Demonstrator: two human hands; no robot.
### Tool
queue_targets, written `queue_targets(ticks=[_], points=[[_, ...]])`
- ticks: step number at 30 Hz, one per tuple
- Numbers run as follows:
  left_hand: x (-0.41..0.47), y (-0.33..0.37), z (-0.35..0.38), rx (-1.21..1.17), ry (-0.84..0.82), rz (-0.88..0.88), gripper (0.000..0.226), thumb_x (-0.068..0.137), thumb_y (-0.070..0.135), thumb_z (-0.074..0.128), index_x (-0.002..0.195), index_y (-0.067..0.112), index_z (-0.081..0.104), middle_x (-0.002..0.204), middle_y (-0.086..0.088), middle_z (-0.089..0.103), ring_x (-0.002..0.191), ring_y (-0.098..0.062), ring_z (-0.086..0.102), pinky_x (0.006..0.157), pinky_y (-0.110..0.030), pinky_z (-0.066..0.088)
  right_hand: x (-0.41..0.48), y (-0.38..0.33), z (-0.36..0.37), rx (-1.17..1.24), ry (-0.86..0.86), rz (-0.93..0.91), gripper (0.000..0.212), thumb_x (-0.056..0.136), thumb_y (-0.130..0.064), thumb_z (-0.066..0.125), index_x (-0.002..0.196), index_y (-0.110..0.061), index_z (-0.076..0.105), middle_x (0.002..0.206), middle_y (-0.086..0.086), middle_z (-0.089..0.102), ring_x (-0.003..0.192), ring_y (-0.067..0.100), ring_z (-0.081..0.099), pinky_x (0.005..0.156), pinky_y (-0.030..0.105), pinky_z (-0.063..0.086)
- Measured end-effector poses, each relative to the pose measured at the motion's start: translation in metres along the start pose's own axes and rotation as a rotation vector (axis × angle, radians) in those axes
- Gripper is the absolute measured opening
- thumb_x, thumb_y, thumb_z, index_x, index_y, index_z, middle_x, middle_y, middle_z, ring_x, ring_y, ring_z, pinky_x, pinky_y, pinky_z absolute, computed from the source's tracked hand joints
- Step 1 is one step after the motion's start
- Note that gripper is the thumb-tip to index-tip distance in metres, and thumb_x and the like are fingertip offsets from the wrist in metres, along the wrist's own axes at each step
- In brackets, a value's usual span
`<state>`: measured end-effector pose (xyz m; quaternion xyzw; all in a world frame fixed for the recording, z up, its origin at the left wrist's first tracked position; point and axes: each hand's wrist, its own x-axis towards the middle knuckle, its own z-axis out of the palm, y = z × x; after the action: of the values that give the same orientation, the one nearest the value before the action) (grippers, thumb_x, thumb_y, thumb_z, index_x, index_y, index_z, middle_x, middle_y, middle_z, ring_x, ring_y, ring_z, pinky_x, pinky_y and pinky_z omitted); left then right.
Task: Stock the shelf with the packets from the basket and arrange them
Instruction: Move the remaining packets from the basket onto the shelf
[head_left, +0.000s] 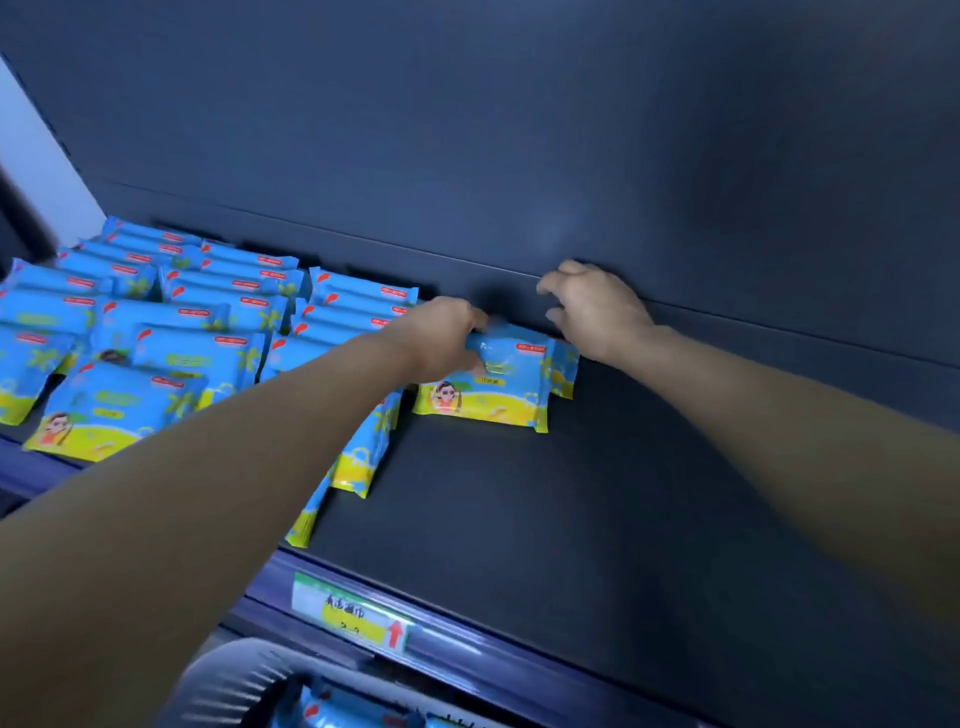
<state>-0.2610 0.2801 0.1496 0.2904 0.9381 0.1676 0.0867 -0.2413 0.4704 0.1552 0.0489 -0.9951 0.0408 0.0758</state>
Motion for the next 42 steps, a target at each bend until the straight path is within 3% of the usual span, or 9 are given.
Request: queue_targets(ticks=[4, 8, 13, 19, 25, 31, 36, 42], points=[[0.021, 0.003, 0.009, 0.013, 0.01, -0.005, 0.05, 0.082, 0.021, 0.068, 0.129, 0.013, 0.053, 0.128, -0.008, 0.055, 0.116, -0.026, 0.051, 0.095, -0.029, 0.041, -0.01, -0.001, -0.005, -0.03, 0.068, -0.048, 0.031, 0.093, -0.012, 0.047, 0.123, -0.014, 0.055, 0.117, 0.009, 0.052, 0.113, 0.03, 0.047, 0.089, 0.041, 0.044], [0.025, 0.006, 0.016, 0.114, 0.074, 0.037, 0.048, 0.082, 0.025, 0.068, 0.126, 0.013, 0.053, 0.124, -0.009, 0.053, 0.116, -0.027, 0.047, 0.096, -0.033, 0.033, -0.02, -0.006, -0.01, -0.074, 0.123, -0.07, 0.03, 0.093, -0.014, 0.046, 0.122, -0.011, 0.054, 0.118, 0.009, 0.052, 0.113, 0.029, 0.045, 0.089, 0.039, 0.041], [0.005, 0.007, 0.011, 0.179, 0.293, 0.113, 0.045, 0.083, 0.025, 0.066, 0.124, 0.012, 0.053, 0.119, -0.01, 0.052, 0.114, -0.028, 0.045, 0.097, -0.033, 0.027, -0.036, -0.02, -0.021, -0.16, 0.211, -0.065, 0.037, 0.092, -0.019, 0.051, 0.127, -0.008, 0.048, 0.133, 0.007, 0.045, 0.124, 0.028, 0.036, 0.096, 0.038, 0.033], [-0.048, 0.02, -0.02, 0.144, 0.54, 0.28, 0.049, 0.082, 0.027, 0.067, 0.124, 0.007, 0.053, 0.116, -0.012, 0.053, 0.111, -0.031, 0.047, 0.099, -0.035, 0.028, -0.075, -0.052, -0.056, -0.176, 0.348, -0.023, 0.05, 0.085, -0.018, 0.06, 0.131, -0.004, 0.045, 0.143, 0.01, 0.037, 0.134, 0.03, 0.029, 0.101, 0.041, 0.03], [-0.125, 0.033, -0.068, 0.159, 0.73, 0.463, 0.052, 0.076, 0.022, 0.071, 0.121, 0.002, 0.054, 0.117, -0.017, 0.054, 0.111, -0.035, 0.049, 0.1, -0.034, 0.027, -0.126, -0.099, -0.1, -0.21, 0.487, -0.01, 0.054, 0.076, -0.016, 0.07, 0.125, 0.0, 0.051, 0.137, 0.017, 0.044, 0.129, 0.039, 0.037, 0.095, 0.05, 0.037], [-0.2, 0.041, -0.092, 0.184, 0.881, 0.587, 0.05, 0.075, 0.021, 0.068, 0.117, -0.001, 0.055, 0.113, -0.019, 0.056, 0.108, -0.026, 0.04, 0.102, -0.035, 0.026, -0.18, -0.151, -0.123, -0.227, 0.625, -0.006, 0.055, 0.069, -0.016, 0.075, 0.117, 0.0, 0.054, 0.13, 0.019, 0.051, 0.122, 0.04, 0.043, 0.088, 0.051, 0.042], [-0.249, 0.037, -0.094, 0.198, 0.936, 0.624, 0.05, 0.077, 0.023, 0.067, 0.119, -0.001, 0.052, 0.115, -0.02, 0.055, 0.108, -0.025, 0.038, 0.106, -0.037, 0.022, -0.22, -0.187, -0.126, -0.247, 0.689, -0.005, 0.052, 0.07, -0.02, 0.069, 0.116, -0.001, 0.054, 0.129, 0.018, 0.052, 0.121, 0.033, 0.034, 0.089, 0.05, 0.042], [-0.294, 0.024, -0.055, 0.113, 0.862, 0.626, 0.051, 0.079, 0.025, 0.064, 0.122, 0.0, 0.051, 0.12, -0.019, 0.053, 0.112, -0.027, 0.04, 0.106, -0.038, 0.025, -0.273, -0.222, -0.102, -0.223, 0.634, 0.058, 0.053, 0.069, -0.016, 0.07, 0.117, 0.0, 0.055, 0.129, 0.019, 0.052, 0.121, 0.041, 0.046, 0.09, 0.05, 0.041]])
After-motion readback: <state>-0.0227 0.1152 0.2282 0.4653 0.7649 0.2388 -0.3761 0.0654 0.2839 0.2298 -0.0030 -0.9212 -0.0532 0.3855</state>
